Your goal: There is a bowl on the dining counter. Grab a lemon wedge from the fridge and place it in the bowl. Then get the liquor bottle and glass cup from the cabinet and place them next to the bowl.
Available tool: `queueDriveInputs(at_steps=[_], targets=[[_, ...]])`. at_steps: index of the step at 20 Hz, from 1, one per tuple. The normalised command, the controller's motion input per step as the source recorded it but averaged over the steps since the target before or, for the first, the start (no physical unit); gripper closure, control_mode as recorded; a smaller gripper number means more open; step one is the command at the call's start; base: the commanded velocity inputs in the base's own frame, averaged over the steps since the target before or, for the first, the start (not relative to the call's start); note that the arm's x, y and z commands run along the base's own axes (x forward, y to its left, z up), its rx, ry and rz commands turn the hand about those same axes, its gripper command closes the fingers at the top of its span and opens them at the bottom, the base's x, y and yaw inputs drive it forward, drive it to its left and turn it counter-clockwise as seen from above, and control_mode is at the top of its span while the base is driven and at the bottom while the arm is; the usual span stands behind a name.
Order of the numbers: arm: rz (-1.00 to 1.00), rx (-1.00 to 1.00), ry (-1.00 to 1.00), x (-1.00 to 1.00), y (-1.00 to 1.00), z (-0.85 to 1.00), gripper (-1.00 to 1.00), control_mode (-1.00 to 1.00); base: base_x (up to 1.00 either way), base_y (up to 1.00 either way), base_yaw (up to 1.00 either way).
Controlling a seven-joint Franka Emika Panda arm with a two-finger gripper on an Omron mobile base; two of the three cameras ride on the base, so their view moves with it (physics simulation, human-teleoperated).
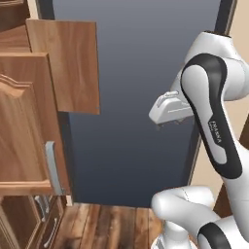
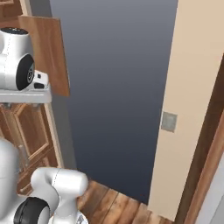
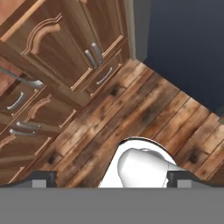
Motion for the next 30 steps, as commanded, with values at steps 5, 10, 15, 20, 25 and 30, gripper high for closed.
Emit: queueDriveInputs(at_steps=[5, 10, 15, 20, 25, 30], targets=[[0.0, 0.0, 0.0, 0.0, 0.0, 0.0, -1.0, 1.0, 1.0, 0.27, 0.32], [0.0, 0.0, 0.0, 0.0, 0.0, 0.0, -1.0, 1.0, 0.75, 0.32, 0.46], [0.0, 0.0, 0.0, 0.0, 0.0, 0.0, -1.0, 1.0, 0.33, 0.32, 0.57], [0.0, 0.0, 0.0, 0.0, 0.0, 0.0, -1.0, 1.0, 0.49, 0.11, 0.58], [0.0, 0.0, 0.0, 0.0, 0.0, 0.0, -1.0, 1.0, 0.73, -0.03, 0.46], [0.0, 0.0, 0.0, 0.0, 0.0, 0.0, -1.0, 1.0, 0.68, -0.08, 0.41]])
